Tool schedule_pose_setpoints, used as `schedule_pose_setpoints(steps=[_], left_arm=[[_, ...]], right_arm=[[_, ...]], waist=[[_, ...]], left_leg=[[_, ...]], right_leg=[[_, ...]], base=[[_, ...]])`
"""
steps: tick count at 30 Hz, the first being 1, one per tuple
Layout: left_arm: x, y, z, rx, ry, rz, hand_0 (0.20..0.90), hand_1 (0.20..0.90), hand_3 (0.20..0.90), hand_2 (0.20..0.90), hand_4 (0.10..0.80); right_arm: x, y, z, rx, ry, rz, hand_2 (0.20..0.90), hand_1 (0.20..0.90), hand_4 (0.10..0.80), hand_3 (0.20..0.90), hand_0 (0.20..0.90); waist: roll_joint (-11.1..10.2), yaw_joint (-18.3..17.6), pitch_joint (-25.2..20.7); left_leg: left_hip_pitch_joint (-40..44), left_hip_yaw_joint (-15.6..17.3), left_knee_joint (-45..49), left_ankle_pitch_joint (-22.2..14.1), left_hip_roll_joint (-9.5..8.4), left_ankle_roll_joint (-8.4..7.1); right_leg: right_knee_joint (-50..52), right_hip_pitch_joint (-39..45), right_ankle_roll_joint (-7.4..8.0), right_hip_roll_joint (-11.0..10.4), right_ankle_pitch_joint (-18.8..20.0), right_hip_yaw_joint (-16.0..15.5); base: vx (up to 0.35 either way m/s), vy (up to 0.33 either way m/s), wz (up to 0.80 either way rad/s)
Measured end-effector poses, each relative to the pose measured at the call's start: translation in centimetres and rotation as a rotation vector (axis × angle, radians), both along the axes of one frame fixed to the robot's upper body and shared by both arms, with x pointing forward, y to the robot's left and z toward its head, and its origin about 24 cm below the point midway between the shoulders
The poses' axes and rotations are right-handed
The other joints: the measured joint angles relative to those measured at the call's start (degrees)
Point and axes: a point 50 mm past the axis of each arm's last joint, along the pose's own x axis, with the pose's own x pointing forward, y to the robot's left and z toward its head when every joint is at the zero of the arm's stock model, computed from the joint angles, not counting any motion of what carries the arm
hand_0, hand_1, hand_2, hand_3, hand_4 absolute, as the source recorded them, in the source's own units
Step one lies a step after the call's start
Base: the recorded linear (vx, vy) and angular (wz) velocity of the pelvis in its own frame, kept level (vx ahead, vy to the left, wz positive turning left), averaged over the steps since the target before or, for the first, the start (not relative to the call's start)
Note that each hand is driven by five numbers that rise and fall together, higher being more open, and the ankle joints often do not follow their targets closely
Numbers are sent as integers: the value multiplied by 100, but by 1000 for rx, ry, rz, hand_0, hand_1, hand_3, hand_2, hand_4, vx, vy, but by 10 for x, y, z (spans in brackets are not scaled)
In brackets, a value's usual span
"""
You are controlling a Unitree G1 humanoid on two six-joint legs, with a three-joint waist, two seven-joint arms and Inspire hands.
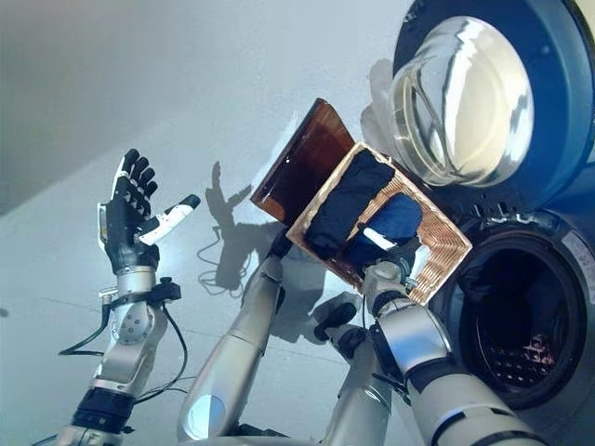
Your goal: Pick up the clothes and place them into the washing machine
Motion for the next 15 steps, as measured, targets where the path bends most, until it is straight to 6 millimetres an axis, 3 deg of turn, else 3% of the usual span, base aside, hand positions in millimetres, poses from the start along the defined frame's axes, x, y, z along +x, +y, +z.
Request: schedule_pose_setpoints(steps=[1, 6, 15], left_arm=[[0, 0, 0, 0, 1, 0, 900, 900, 900, 900, 800], [0, -1, 3, -2, -14, 0, 900, 900, 900, 900, 800], [-1, 1, 2, 0, -11, 13, 900, 900, 900, 900, 800]], right_arm=[[0, 0, 0, -6, 11, -2, 200, 200, 300, 200, 200], [-2, -8, 1, -33, 16, -19, 200, 200, 300, 200, 200], [1, -1, 1, -24, 19, 28, 200, 200, 300, 200, 200]], waist=[[-1, 5, 1], [-25, 3, 12], [-33, 1, 16]], left_leg=[[-5, -29, -15, 7, -15, -2], [-4, -22, -8, 29, -17, 8], [36, 67, 63, 25, -2, 55]], right_leg=[[1, 1, -2, -6, -13, -3], [-10, 1, -1, -32, -13, -8], [-12, 18, 12, -44, 4, 73]], base=[[12, 16, 13], [-2, 18, 1], [-12, 40, -3]])
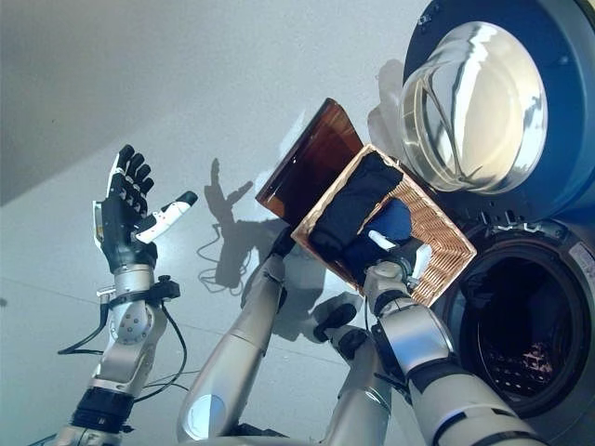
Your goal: Pick up the clothes and place them into the washing machine
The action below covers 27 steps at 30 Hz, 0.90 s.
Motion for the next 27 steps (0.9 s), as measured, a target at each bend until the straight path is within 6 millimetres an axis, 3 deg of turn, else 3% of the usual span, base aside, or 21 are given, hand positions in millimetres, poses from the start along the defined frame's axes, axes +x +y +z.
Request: schedule_pose_setpoints(steps=[11, 12, 15, 21, 24, 27], left_arm=[[-11, 16, -11, 50, 62, 22, 900, 900, 900, 900, 800], [-14, 18, -14, 43, 79, 20, 900, 900, 900, 900, 800], [-15, 20, -20, 40, 104, 15, 900, 900, 900, 900, 800], [-19, 20, -34, 1, 142, 24, 900, 900, 900, 900, 800], [-21, 17, -44, -34, 166, 5, 900, 900, 900, 900, 800], [-28, 10, -58, -95, 212, -22, 900, 900, 900, 900, 800]], right_arm=[[-33, -18, -36, 87, 58, -127, 200, 200, 300, 200, 200], [-36, -19, -39, 104, 58, -148, 200, 200, 300, 200, 200], [-44, -20, -46, 165, 20, -202, 200, 200, 300, 200, 200], [-51, -1, -44, 380, -299, -227, 200, 200, 300, 200, 200], [-57, 15, -47, 589, -434, -306, 200, 200, 300, 200, 200], [-65, 19, -56, 716, -493, -403, 200, 200, 300, 200, 200]], waist=[[-61, -240, -44], [-48, -315, -56], [1, -448, -128], [390, -925, -543], [616, -1022, -705], [972, -1103, -935]], left_leg=[[945, 573, -252, -158, 83, 206], [1065, 681, -304, -169, 80, 262], [1408, 887, -455, -167, 82, 302], [1809, 1299, -749, -156, 62, 513], [2040, 1468, -912, -188, 61, 523], [2185, 1540, -1050, -109, 3, 582]], right_leg=[[-473, 658, 62, -31, 241, 494], [-580, 740, 185, -47, 379, 568], [-850, 1010, 306, -46, 513, 716], [-1389, 1292, 556, -32, 850, 1031], [-1558, 1413, 575, -72, 910, 1203], [-1651, 1495, 619, -137, 1002, 1191]], base=[[4, 54, -23], [27, 97, -40], [20, 97, -27], [30, 77, -26], [69, 76, -25], [-12, 77, -10]])
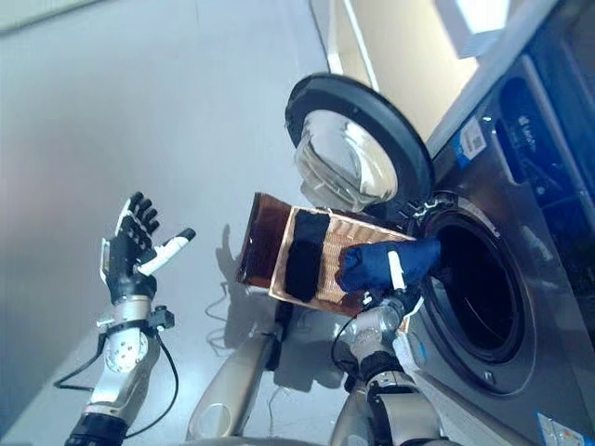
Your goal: Pick up the clothes and place them into the washing machine
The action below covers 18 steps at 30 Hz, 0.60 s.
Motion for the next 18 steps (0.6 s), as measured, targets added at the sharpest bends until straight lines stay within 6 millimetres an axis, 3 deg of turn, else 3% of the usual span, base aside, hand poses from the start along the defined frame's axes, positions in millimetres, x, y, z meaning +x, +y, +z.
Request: schedule_pose_setpoints(steps=[4, 12, 18], left_arm=[[-12, -4, -13, -49, 42, -27, 900, 900, 900, 900, 800], [-33, -11, -32, -76, 131, -93, 900, 900, 900, 900, 800], [-33, -16, -32, -82, 133, -122, 900, 900, 900, 900, 800]], right_arm=[[-8, -8, -5, 95, -50, -121, 200, 200, 300, 200, 200], [-19, -27, -7, 147, -96, -318, 200, 200, 300, 200, 200], [-21, -51, 0, 124, -102, -409, 200, 200, 300, 200, 200]], waist=[[433, -8, -233], [803, -14, -375], [972, -16, -378]], left_leg=[[23, 54, -108, 36, -40, 33], [185, 139, -273, 70, -121, -2], [190, 242, -367, 119, -132, 65]], right_leg=[[-52, -23, 11, -42, 15, 71], [-47, -36, 15, -106, 18, 222], [-19, -147, 56, -108, 41, 314]], base=[[13, 59, -1], [6, 15, -5], [-4, 7, -6]])
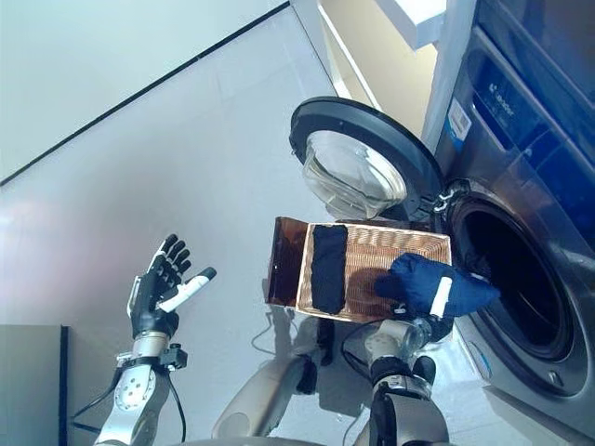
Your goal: Pick up the clothes and place them into the washing machine
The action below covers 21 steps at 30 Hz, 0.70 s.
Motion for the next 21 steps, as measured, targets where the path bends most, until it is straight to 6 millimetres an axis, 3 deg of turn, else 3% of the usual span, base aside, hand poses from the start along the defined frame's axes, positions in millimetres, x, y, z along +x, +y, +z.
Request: schedule_pose_setpoints(steps=[4, 10, 12, 15, 21], left_arm=[[-1, 1, 0, 0, 2, -4, 900, 900, 900, 900, 800], [-1, 3, 5, 15, -15, -23, 900, 900, 900, 900, 800], [1, 7, 14, 38, -51, -28, 900, 900, 900, 900, 800], [5, 13, 31, 78, -121, -27, 900, 900, 900, 900, 800], [15, 12, 45, 85, -194, -26, 900, 900, 900, 900, 800]], right_arm=[[5, -18, 12, -9, -8, -75, 200, 200, 300, 200, 200], [31, -69, 74, -101, -74, -208, 200, 200, 300, 200, 200], [45, -97, 116, -189, -77, -234, 900, 900, 800, 900, 900], [55, -128, 177, -306, -139, -252, 900, 900, 800, 900, 900], [57, -126, 183, -321, -125, -252, 900, 900, 800, 900, 900]], waist=[[34, -1, 0], [301, 35, 9], [401, 76, 19], [462, 204, -1], [490, 176, -22]], left_leg=[[4, 34, -29, 16, 4, -9], [1, 122, -116, 104, -12, -11], [11, 153, -194, 163, -13, -17], [0, 169, -284, 229, -16, -35], [9, 181, -383, 294, -13, 7]], right_leg=[[69, -80, 7, -6, -6, 74], [157, -225, 30, -1, 12, 194], [181, -287, 46, 31, 40, 260], [238, -401, 36, 45, 47, 308], [274, -473, 41, 57, 48, 331]], base=[[0, -11, -4], [-13, -17, -6], [-24, -38, -8], [7, 1, -5], [46, 13, -2]])
